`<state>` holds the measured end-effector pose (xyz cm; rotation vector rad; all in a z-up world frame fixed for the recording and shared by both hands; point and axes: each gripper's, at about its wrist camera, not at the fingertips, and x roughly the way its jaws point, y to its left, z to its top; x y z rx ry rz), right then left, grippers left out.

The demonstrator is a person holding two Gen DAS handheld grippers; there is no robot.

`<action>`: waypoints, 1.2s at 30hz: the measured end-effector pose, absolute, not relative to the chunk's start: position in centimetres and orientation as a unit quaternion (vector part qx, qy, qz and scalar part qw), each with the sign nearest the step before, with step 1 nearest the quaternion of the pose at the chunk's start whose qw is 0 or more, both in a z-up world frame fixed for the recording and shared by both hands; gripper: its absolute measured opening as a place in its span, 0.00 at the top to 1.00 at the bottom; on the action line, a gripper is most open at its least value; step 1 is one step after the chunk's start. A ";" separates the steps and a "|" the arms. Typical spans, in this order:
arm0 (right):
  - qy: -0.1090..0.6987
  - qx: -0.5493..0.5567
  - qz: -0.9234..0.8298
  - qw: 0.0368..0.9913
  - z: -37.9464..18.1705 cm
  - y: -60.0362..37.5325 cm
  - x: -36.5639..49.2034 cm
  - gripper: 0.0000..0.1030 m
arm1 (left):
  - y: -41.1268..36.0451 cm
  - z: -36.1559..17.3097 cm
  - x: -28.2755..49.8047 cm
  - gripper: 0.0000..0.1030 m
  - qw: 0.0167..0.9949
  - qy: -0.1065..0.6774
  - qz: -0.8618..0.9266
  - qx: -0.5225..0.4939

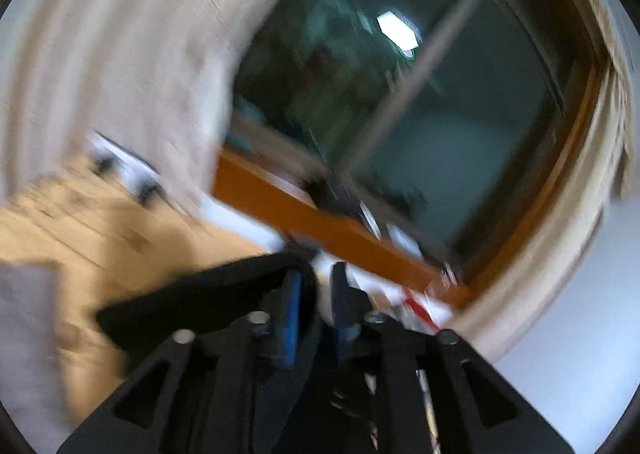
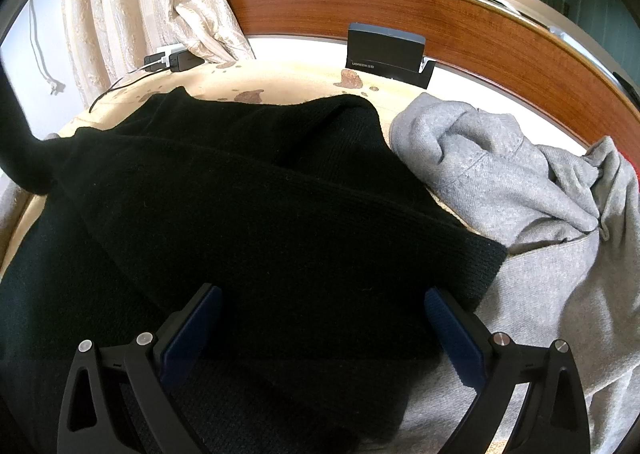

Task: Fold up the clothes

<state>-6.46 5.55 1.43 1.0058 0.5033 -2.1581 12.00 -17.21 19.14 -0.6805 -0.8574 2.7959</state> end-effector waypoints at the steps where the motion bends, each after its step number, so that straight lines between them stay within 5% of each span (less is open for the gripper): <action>1: 0.193 0.388 -0.832 0.347 1.4 5.6 -6.5 0.01 | -15.1 17.7 9.8 0.39 0.088 -0.277 0.921 -0.260; 3: 0.186 0.389 -0.831 0.351 1.4 5.7 -6.6 0.01 | -11.3 14.3 5.8 0.20 0.095 -0.264 0.901 -0.330; 8: 0.165 0.388 -0.842 0.337 1.7 6.5 -6.9 0.01 | -8.1 7.4 -0.2 0.20 0.104 -0.315 0.825 -0.457; 14: 0.085 0.378 -0.869 0.307 2.4 8.9 -7.9 0.01 | -11.5 10.4 2.1 0.20 0.120 -0.368 0.838 -0.384; 19: 0.047 0.319 -0.880 0.348 4.5 10.2 -6.5 0.01 | -18.9 13.3 6.9 0.16 0.012 -0.378 0.882 -0.283; 21: 0.060 0.289 -0.881 0.371 5.7 9.9 -5.2 0.07 | -21.3 12.8 8.1 0.15 -0.026 -0.390 0.879 -0.273; 23: 0.085 0.263 -0.873 0.401 6.8 9.1 -3.5 0.23 | -23.4 11.2 8.9 0.15 -0.041 -0.422 0.864 -0.272; 28: 0.135 0.245 -0.844 0.457 7.2 6.7 2.5 0.28 | -25.2 8.7 9.1 0.15 -0.058 -0.439 0.851 -0.282; 30: 0.164 0.260 -0.831 0.465 5.9 5.1 4.2 0.36 | -25.3 8.0 9.1 0.15 -0.068 -0.434 0.854 -0.280; 33: 0.228 0.292 -0.820 0.436 3.2 2.3 5.0 0.64 | -25.4 6.7 9.3 0.15 -0.086 -0.417 0.855 -0.297; 36: 0.253 0.336 -0.809 0.411 0.9 0.8 4.2 0.68 | -26.0 5.3 9.3 0.15 -0.092 -0.425 0.846 -0.309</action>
